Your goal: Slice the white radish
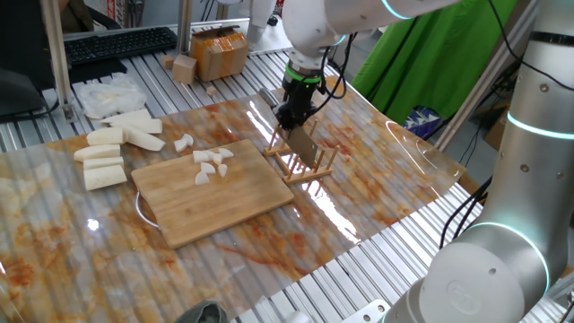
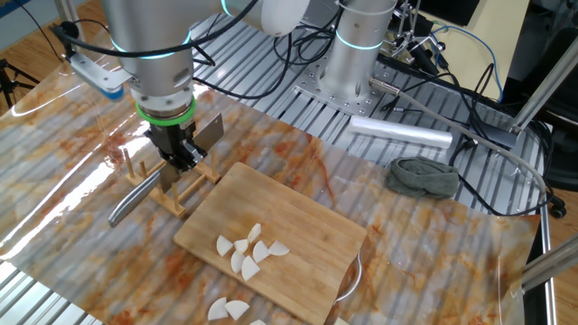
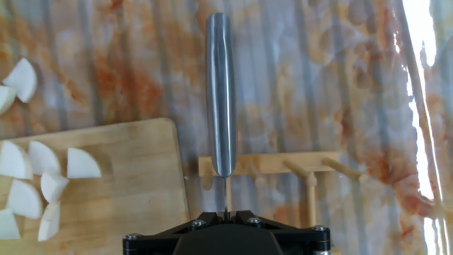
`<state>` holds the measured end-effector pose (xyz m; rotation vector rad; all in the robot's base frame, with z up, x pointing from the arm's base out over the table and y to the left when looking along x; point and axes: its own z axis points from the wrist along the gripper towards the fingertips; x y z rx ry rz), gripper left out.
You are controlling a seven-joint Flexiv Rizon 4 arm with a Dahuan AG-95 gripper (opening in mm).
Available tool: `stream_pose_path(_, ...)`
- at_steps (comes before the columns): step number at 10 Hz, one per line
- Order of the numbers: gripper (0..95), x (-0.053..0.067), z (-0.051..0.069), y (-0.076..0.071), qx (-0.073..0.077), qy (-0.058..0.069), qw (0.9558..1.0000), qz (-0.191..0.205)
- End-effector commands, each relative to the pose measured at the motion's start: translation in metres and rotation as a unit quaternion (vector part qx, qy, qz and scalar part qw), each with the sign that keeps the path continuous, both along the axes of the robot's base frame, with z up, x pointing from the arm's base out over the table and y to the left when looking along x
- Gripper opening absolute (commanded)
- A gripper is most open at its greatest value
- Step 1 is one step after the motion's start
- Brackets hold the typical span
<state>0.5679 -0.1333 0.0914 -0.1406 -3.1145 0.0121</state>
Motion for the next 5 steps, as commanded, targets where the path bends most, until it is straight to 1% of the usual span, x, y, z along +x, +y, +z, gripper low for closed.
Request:
stream_pose_path(1, 0.0, 0.004, -0.012, -0.003, 0.000, -0.007, 1.0000, 0.002)
stream_pose_path(3, 0.0, 0.007, -0.024, -0.005, 0.006, -0.011, 0.9999, 0.001)
stream_pose_path(5, 0.0, 0.008, -0.030, -0.005, 0.010, -0.012, 0.9999, 0.001)
